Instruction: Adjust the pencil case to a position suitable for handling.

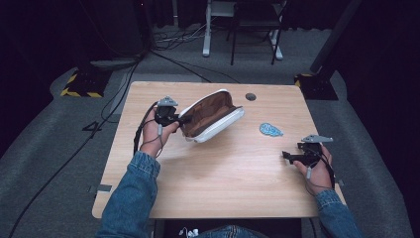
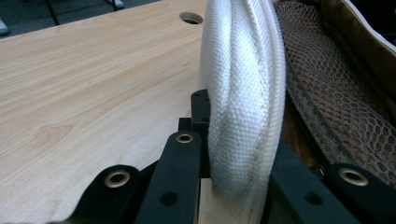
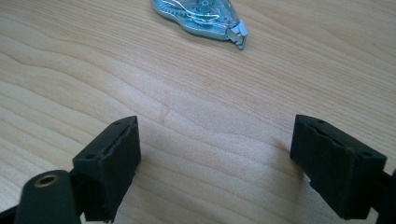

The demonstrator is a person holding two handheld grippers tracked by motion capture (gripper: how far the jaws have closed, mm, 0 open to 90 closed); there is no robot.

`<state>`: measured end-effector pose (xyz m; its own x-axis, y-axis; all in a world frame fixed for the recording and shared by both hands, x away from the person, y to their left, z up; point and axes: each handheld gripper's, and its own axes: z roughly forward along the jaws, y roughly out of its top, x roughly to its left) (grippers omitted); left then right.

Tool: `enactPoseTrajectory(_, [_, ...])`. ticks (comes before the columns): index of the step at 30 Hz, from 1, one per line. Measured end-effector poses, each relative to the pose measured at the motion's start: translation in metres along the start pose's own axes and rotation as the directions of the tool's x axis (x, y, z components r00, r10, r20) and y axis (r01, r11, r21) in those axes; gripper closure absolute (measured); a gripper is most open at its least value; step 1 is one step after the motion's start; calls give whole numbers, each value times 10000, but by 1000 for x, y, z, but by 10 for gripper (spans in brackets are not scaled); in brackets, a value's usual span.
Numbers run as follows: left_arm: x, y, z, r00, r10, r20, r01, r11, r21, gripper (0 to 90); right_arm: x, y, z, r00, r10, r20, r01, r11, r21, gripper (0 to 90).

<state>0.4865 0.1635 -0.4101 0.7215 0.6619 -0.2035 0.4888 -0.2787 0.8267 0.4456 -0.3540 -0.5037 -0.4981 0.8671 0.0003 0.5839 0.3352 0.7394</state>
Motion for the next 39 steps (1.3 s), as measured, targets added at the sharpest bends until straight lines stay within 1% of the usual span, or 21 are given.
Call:
enactPoseTrajectory(3, [-5,0,-3,9999,116,14,-117,9998,154,865,0,0,0,10000,3,-2,-3,10000,-2,164])
enactPoseTrajectory(7, [-11,0,-5,9993,306,200,-310,9992,236,865,0,0,0,10000,1,-5,-1,10000,-2,164])
enactPoseTrajectory(8, [-13,-1,-5,9992,302,263,-308,9993,213,865,0,0,0,10000,-1,-7,1,10000,-1,164])
enactPoseTrajectory(9, [-15,-1,-6,9987,390,317,-398,9989,256,865,0,0,0,10000,-5,-9,5,10000,-1,164])
enactPoseTrajectory(12, [-20,-2,-7,9981,494,366,-503,9984,256,865,0,0,0,10000,-8,-13,8,10000,-1,164])
enactPoseTrajectory(14, [-23,-2,-9,9972,562,496,-577,9979,288,865,0,0,0,10000,-7,-13,7,10000,0,164])
enactPoseTrajectory(15, [-27,-3,-10,9969,529,575,-543,9982,239,865,0,0,0,10000,-7,-14,7,10000,0,164])
enactPoseTrajectory(16, [-29,-3,-11,9959,607,677,-625,9977,246,865,0,0,0,10000,-7,-13,7,10000,1,164])
enactPoseTrajectory(22, [-36,-8,-10,9936,690,899,-714,9972,238,865,0,0,0,10000,-8,-14,8,10000,0,164])
enactPoseTrajectory(23, [-37,-10,-10,9939,701,856,-725,9971,247,865,0,0,0,10000,-8,-14,8,10000,0,164])
enactPoseTrajectory(26, [-41,-12,-10,9923,825,923,-858,9958,326,865,0,0,0,10000,-12,-18,12,10000,0,164])
enactPoseTrajectory(27, [-43,-14,-10,9919,797,993,-834,9960,330,865,0,0,0,10000,-15,-19,15,10000,-2,164])
enactPoseTrajectory(31, [-49,-17,-10,9888,894,1196,-947,9947,394,864,0,0,0,10000,-23,-21,23,10000,-5,164])
enactPoseTrajectory(32, [-50,-18,-10,9892,882,1170,-932,9949,379,864,0,0,0,10000,-25,-23,25,10000,-4,164])
enactPoseTrajectory(35, [-54,-20,-9,9875,941,1265,-995,9943,377,864,0,0,0,10000,-31,-29,31,10000,-3,164])
enactPoseTrajectory(39, [-61,-25,-8,9845,1101,1366,-1170,9922,434,864,0,0,0,10000,-38,-33,38,10000,-3,164])
